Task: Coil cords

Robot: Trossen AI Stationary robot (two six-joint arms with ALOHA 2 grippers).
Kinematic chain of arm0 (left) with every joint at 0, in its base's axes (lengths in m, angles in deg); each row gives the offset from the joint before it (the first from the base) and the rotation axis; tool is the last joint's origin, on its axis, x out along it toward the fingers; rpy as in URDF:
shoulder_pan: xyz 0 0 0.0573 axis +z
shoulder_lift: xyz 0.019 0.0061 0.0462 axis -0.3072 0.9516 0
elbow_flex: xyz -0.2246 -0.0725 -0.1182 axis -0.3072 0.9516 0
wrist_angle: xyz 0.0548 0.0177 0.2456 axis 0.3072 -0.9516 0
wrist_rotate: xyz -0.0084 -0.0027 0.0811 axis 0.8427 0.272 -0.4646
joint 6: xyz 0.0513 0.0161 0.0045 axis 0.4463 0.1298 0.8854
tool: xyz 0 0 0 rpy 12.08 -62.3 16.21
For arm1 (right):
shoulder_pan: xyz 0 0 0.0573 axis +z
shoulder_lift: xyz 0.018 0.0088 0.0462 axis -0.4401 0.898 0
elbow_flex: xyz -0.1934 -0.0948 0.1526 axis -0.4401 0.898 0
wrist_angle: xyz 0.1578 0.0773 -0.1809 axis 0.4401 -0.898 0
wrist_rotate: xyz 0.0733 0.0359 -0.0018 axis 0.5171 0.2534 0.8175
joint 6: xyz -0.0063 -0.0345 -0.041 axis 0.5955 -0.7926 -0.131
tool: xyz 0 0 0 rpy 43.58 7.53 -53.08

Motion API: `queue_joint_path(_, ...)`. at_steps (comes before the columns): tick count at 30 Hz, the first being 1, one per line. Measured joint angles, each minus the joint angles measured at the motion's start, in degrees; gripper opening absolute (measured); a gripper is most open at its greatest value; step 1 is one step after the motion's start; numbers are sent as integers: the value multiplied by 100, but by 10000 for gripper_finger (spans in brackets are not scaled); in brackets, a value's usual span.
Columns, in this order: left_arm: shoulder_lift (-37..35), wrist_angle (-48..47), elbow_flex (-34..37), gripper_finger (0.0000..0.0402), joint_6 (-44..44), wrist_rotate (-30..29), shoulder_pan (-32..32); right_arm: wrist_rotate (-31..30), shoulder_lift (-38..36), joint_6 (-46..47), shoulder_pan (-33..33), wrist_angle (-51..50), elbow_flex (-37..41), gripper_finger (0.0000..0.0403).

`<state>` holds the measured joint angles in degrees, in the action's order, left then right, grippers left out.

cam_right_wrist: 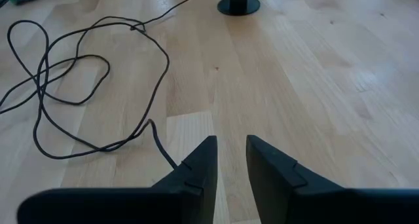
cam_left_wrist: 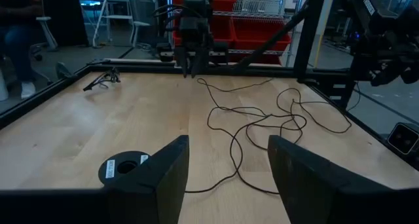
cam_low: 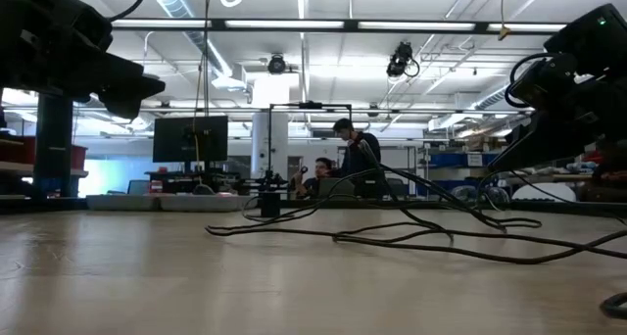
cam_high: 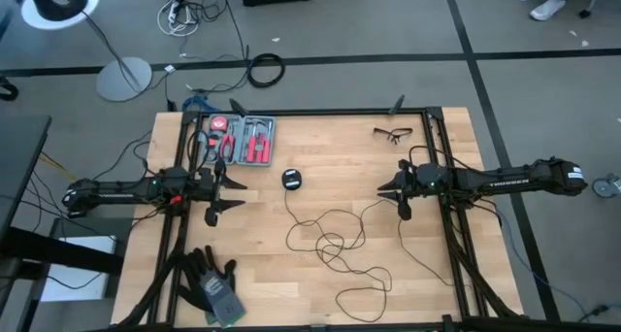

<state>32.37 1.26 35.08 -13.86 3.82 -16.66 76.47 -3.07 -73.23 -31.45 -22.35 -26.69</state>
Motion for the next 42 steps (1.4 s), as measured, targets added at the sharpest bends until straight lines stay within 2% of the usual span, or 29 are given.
queue_joint_path(42, 0, 2, 0, 213, 0, 2, 0, 2, 0, 0, 0, 0, 0, 82)
